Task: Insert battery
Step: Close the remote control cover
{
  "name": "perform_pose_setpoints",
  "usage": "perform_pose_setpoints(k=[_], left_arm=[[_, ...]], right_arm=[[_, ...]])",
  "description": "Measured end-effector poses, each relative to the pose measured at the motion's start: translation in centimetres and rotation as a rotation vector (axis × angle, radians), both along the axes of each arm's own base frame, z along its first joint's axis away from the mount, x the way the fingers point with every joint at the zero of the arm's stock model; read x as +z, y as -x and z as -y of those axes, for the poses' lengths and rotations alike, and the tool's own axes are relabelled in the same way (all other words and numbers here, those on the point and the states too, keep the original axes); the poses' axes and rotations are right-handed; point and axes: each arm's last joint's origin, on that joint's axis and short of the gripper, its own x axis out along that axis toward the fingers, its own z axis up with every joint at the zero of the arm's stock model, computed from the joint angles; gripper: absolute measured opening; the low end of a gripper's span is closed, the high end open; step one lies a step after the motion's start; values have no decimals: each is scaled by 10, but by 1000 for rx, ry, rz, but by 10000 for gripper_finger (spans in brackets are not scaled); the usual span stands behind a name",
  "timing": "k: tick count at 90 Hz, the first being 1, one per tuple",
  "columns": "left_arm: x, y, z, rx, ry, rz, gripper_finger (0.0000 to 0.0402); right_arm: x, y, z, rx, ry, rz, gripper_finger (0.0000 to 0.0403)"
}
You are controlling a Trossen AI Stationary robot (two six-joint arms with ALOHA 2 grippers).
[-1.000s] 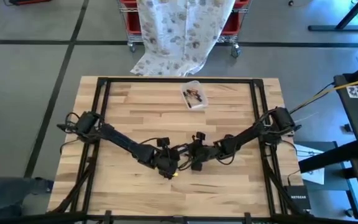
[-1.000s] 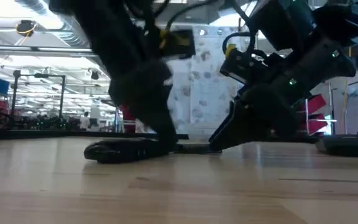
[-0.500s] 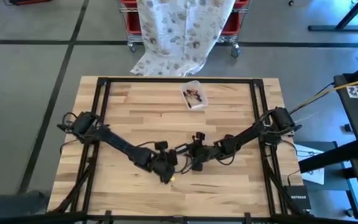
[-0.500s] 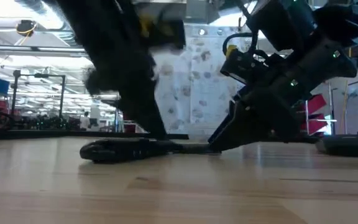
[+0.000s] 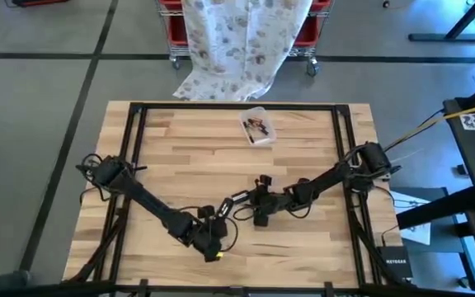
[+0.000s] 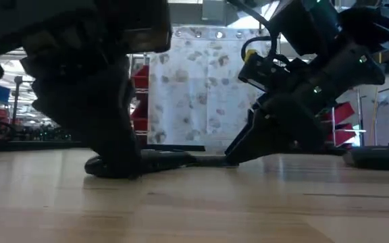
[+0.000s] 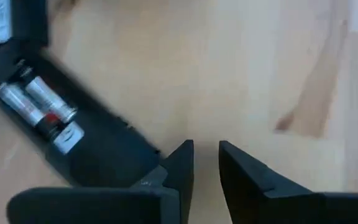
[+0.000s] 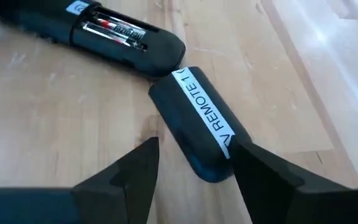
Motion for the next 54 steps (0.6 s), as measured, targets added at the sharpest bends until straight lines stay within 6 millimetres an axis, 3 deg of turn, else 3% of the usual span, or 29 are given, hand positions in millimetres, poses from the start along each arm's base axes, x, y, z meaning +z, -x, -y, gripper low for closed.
perform_pose_setpoints(k=[21, 31, 54], left_arm=[[-4, 11, -7, -28, -103, -125, 58], [-7, 24, -18, -3, -234, -230, 58], [-5, 28, -20, 65, -269, -218, 58]], right_arm=[[0, 0, 0, -10, -37, 4, 184], [1, -1, -2, -1, -71, 11, 184], [1, 2, -12, -23, -86, 27, 184]])
